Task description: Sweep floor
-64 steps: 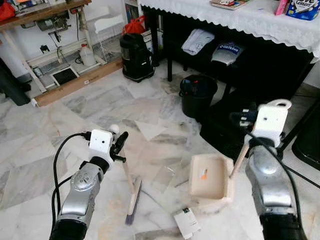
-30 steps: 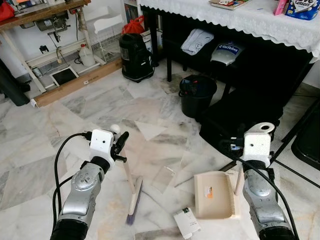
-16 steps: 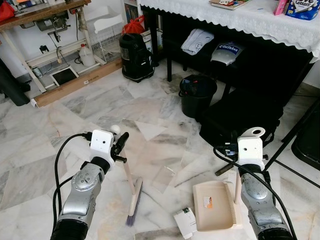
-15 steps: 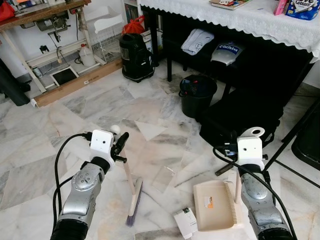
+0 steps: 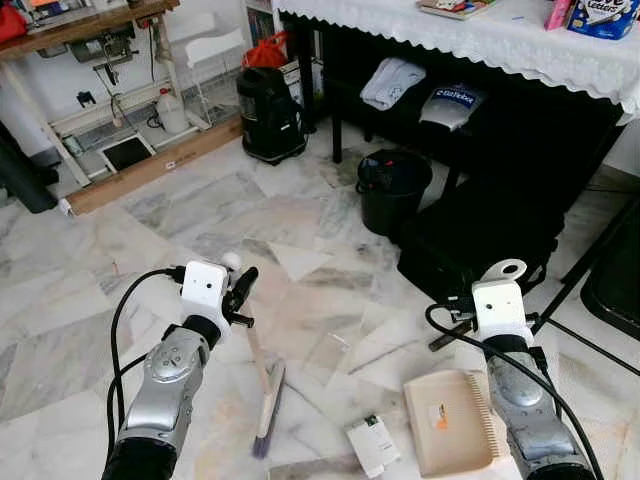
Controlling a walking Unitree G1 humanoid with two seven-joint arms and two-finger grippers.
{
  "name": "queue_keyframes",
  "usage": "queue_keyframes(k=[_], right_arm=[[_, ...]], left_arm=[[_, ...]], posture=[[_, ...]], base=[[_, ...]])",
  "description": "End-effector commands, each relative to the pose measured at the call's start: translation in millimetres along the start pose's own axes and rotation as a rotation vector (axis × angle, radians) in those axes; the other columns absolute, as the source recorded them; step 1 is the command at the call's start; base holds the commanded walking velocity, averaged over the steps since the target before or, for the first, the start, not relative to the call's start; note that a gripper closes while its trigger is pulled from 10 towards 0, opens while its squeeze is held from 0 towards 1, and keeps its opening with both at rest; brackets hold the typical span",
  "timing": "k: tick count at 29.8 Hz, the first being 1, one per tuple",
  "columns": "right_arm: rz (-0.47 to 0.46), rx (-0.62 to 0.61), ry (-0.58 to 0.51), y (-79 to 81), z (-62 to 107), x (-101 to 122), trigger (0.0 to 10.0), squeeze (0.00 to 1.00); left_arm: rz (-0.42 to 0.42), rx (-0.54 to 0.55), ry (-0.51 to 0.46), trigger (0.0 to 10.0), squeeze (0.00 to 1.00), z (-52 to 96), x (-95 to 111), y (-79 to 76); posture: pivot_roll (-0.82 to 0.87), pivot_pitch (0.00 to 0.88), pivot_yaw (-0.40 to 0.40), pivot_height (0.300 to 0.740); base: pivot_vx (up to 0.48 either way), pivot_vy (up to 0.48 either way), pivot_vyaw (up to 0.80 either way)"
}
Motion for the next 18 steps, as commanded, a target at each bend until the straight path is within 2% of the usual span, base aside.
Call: queue_keyframes(k=[1, 9, 18], right_arm=[[-0.007, 0.006, -0.017, 5.5, 0.7, 1.8, 10.0, 0.00], [-0.021, 0.013, 0.053, 13.3, 10.0, -19.2, 10.0, 0.00], [-0.048, 0.011, 0.082, 17.9, 14.5, -30.2, 10.0, 0.00]], left_arm=[[-0.031, 0.006, -0.042, 10.0, 0.00, -3.7, 11.6, 3.3], [-0.037, 0.012, -0.034, 10.0, 0.00, -3.4, 10.5, 6.4], [-0.042, 0.010, -0.020, 10.0, 0.00, -4.4, 8.3, 6.6]], posture=[[-0.08, 0.087, 0.063, 0.740], [-0.07, 0.093, 0.070, 0.740], [-0.07, 0.093, 0.073, 0.740]], base=[[0.000, 0.000, 0.00], [0.000, 0.000, 0.00], [0.000, 0.000, 0.00]])
Point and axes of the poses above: a point about 5 cm out from each wrist's last joint towards the gripper, its own z axis pointing back from the gripper into the wrist, its own x axis along the axis of the wrist's last joint, y = z × x, the point moved 4 cm from there along -z, pointing out of the wrist towards the gripper, and after that the axes turned 2 degrees about z, right-handed, at the moved point
